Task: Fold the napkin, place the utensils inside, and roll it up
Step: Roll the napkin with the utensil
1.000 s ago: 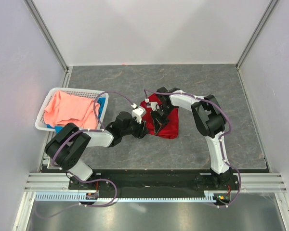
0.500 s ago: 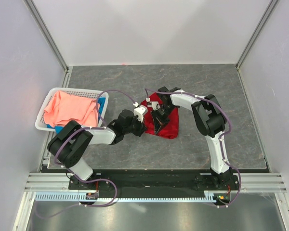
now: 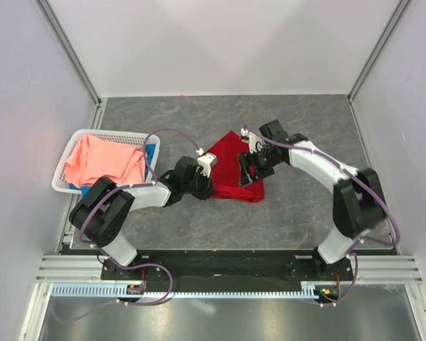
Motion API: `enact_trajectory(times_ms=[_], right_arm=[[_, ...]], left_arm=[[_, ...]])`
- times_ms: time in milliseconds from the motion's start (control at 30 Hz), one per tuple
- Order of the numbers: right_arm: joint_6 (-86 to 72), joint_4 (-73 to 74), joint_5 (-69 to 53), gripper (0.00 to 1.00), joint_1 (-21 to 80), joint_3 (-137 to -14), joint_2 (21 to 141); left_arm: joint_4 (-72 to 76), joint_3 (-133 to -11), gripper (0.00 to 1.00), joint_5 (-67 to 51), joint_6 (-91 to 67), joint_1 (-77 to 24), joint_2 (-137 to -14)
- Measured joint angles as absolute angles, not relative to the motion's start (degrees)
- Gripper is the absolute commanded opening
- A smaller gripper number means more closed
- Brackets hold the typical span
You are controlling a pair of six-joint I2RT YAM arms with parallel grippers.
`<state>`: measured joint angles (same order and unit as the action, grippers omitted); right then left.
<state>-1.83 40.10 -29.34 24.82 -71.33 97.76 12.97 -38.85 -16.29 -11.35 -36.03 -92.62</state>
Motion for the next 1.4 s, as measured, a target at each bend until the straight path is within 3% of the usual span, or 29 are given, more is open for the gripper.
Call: enact_trajectory(times_ms=[167, 333, 700, 1100, 1200, 1333, 1400], right_arm=[[-1.21, 32.8, -18.94, 0.79, 31.44, -60.47, 84.82], [1.91, 27.38, -7.99, 0.79, 40.6, -55.09, 80.6], [12.03, 18.31, 2.7, 0.8, 49.74, -52.51, 83.59], [16.84, 16.4, 6.76, 0.75, 51.99, -52.51, 93.93], [17.61, 15.68, 9.47, 0.67, 52.38, -52.53, 94.59], [18.59, 15.18, 12.05, 0.48, 52.58, -52.53, 95.2], [19.07, 14.92, 13.1, 0.42, 52.66, -52.51, 95.66]], left_arm=[[8.12, -40.29, 0.02, -20.97, -14.46, -32.32, -92.62], [2.83, -41.93, 0.02, -26.09, -17.41, -28.67, -92.64], [-3.77, -44.75, 0.02, -32.23, -20.69, -24.56, -93.25], [-5.65, -45.06, 0.02, -33.39, -21.21, -24.12, -93.51], [-5.82, -45.08, 0.02, -33.41, -21.21, -24.12, -93.6], [-5.93, -45.23, 0.02, -33.45, -21.21, -24.12, -93.97], [-5.98, -45.43, 0.02, -33.58, -21.21, -24.12, -94.15]])
